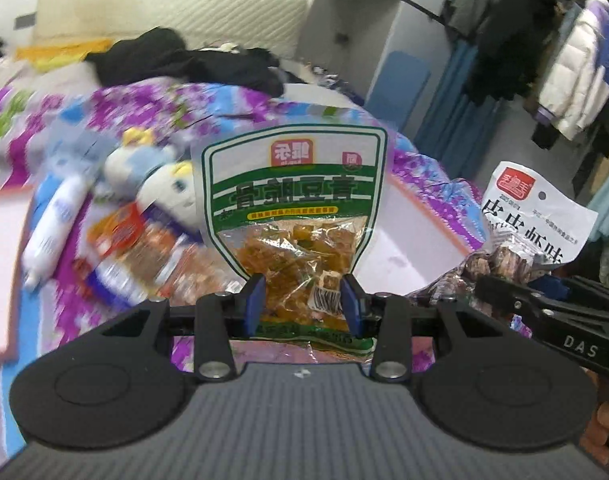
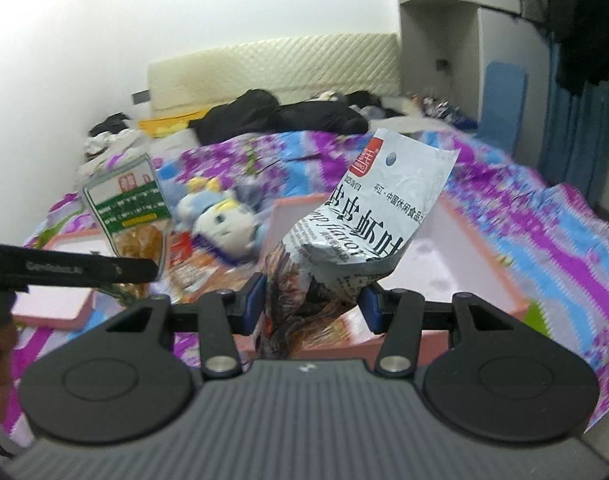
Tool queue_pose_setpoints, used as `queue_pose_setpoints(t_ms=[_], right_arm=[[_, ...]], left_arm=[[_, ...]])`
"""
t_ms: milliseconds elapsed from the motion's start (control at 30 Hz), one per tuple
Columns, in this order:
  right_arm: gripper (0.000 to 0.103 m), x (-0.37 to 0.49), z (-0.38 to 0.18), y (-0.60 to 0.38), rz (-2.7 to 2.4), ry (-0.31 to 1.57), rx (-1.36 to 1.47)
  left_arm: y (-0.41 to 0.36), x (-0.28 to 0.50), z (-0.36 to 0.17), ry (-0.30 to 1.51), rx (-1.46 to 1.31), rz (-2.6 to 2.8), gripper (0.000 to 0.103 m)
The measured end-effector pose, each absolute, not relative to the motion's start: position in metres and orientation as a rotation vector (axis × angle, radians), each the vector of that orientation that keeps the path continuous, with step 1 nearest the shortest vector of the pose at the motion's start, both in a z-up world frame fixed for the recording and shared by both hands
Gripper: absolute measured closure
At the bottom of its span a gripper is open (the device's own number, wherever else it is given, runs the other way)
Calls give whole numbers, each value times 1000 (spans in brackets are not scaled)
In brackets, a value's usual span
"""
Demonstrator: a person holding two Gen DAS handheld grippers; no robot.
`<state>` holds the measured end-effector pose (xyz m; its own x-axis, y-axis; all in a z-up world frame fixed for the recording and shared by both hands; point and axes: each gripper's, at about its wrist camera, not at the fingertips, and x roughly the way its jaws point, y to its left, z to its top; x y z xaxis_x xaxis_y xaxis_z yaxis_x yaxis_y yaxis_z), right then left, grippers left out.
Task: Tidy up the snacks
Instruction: 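Lift both bags and carry them over the open pink box, then open both tools to drop the bags into the pink box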
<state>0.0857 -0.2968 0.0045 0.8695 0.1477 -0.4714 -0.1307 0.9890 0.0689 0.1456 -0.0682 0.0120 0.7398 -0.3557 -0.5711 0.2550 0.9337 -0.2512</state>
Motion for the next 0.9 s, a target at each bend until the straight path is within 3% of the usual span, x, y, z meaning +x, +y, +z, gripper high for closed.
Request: queue_pose_setpoints(t_ms=[467, 900], right_arm=[[51, 189, -43, -362, 62, 645, 90], [50, 243, -81, -381, 88, 715, 113]], left_arm=[[-164, 263, -10, 780, -105, -462, 56], [-185, 336, -41, 847, -69, -426, 54]])
